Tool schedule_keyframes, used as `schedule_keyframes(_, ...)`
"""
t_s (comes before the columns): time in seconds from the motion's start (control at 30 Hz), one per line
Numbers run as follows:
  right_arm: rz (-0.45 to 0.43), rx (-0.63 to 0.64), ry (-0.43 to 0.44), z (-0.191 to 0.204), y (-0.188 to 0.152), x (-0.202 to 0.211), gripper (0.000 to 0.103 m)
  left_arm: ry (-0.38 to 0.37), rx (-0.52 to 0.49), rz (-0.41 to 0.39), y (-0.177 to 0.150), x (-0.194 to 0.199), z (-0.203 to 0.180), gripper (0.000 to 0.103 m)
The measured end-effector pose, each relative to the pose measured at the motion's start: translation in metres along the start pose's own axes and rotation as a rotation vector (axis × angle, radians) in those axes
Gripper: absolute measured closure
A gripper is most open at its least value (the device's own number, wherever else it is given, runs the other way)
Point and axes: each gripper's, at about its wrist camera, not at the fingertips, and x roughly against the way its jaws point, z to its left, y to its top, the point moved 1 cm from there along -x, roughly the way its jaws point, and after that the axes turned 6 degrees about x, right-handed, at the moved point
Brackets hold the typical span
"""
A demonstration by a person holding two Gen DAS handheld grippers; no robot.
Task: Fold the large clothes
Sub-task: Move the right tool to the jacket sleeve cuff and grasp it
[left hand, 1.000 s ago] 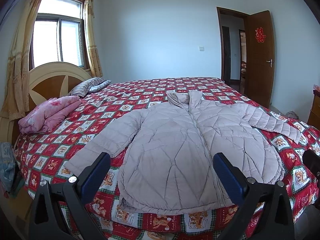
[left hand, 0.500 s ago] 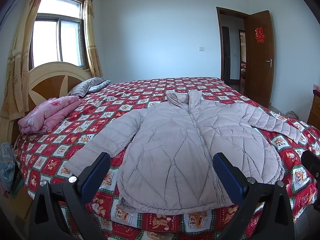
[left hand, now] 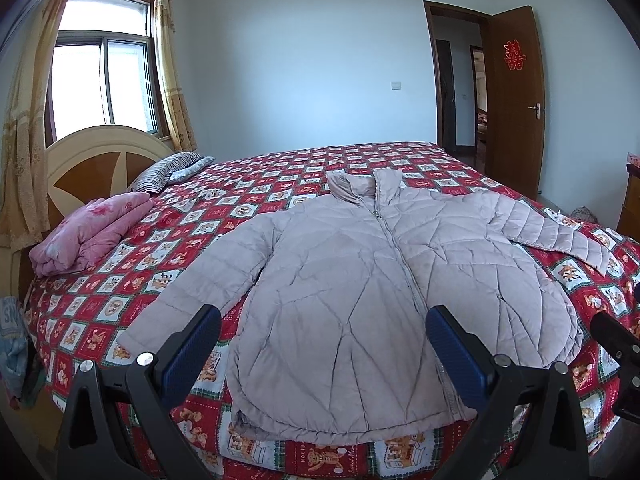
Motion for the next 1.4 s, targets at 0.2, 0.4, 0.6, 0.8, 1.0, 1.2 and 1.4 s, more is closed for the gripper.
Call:
schedule_keyframes(0.2, 0.047, 0.003, -0.078, -0.022, 0.003, -0.042, 0.000, 0.028, -0.033, 0.005, 0.013, -0.039, 0.000, 0.001)
schedule_keyframes(0.4, 0.107, 0.019, -0.152, -0.052, 0.003, -0.084, 0.000, 0.039, -0.070, 0.019, 0.026, -0.080, -0.009, 0.001)
schedule_keyframes(0.6, 0.174, 0.025, -0.229, -0.095, 0.001, -0.124, 0.000, 0.053, -0.101, 0.068, 0.031, -0.138, -0.020, 0.001)
schedule_keyframes(0.8, 0.243, -0.019, -0.313, -0.150, -0.001, -0.155, 0.000, 0.079, -0.116, 0.106, 0.037, -0.191, -0.026, 0.001)
schedule_keyframes(1.0, 0.282, -0.068, -0.400, -0.202, -0.001, -0.171, 0.000, 0.105, -0.117, 0.151, 0.039, -0.237, -0.023, 0.001)
schedule_keyframes(1.2, 0.311, -0.094, -0.449, -0.228, -0.002, -0.188, 0.000, 0.120, -0.107, 0.198, 0.035, -0.270, -0.018, 0.001)
schedule_keyframes(1.4, 0.328, -0.157, -0.446, -0.251, -0.007, -0.198, 0.000, 0.118, -0.096, 0.232, 0.029, -0.286, -0.015, 0.001)
